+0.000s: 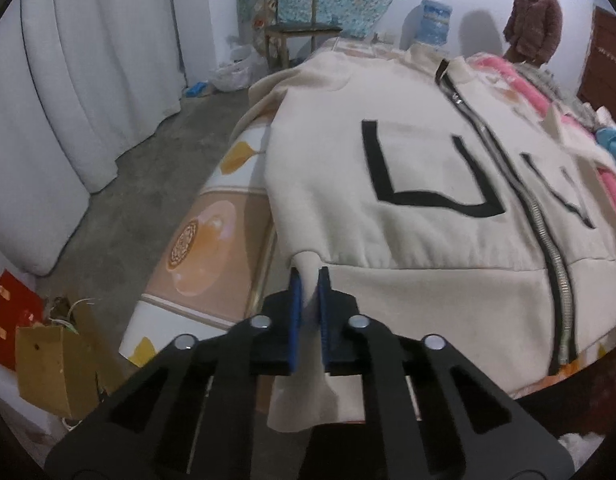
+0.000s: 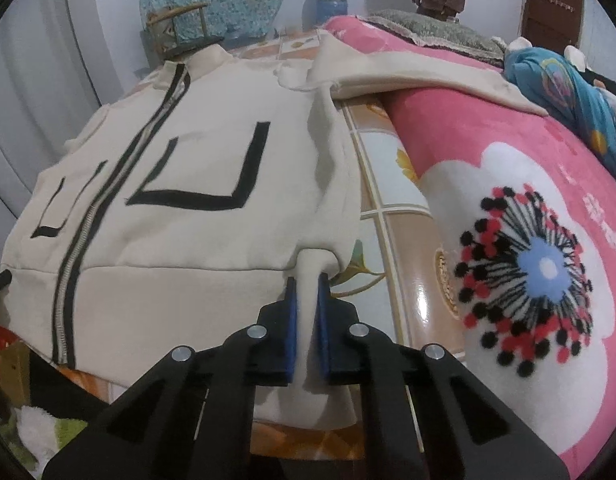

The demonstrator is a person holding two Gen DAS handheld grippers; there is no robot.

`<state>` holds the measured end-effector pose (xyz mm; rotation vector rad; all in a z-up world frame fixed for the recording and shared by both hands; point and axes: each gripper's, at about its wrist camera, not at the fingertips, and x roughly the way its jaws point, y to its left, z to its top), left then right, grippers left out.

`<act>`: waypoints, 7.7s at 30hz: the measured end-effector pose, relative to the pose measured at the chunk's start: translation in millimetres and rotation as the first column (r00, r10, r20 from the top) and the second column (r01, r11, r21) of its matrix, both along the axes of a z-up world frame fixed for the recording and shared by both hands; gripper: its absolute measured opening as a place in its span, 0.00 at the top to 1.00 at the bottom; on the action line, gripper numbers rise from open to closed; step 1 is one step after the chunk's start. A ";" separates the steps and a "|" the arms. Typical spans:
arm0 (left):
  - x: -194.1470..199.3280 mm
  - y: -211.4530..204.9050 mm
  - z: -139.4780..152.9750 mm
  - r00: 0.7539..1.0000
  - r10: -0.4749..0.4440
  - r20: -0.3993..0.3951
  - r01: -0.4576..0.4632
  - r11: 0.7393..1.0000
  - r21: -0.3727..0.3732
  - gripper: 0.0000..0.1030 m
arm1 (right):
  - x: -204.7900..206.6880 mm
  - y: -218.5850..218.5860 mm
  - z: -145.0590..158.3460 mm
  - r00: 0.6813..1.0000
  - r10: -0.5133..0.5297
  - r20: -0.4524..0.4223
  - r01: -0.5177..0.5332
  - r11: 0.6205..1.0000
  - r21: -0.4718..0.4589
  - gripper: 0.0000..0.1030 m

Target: Fold large clothes

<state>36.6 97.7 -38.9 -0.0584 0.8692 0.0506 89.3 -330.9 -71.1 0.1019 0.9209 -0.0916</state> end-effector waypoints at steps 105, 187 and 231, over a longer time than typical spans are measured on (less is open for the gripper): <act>-45.9 -25.1 -33.5 0.993 -0.059 -0.107 0.084 0.966 0.245 0.92 | -72.2 18.0 -17.9 0.999 0.047 -0.025 -0.050 0.980 -0.191 0.89; -45.3 -24.7 -32.5 0.991 -0.071 -0.116 0.098 0.964 0.246 0.92 | -75.2 13.4 -24.1 0.993 -0.017 -0.113 0.005 0.995 -0.103 0.89; -65.4 -39.2 -14.0 0.961 -0.114 -0.251 0.162 0.970 0.181 0.38 | -88.2 91.8 25.5 0.943 0.263 -0.204 -0.274 0.962 -0.024 0.61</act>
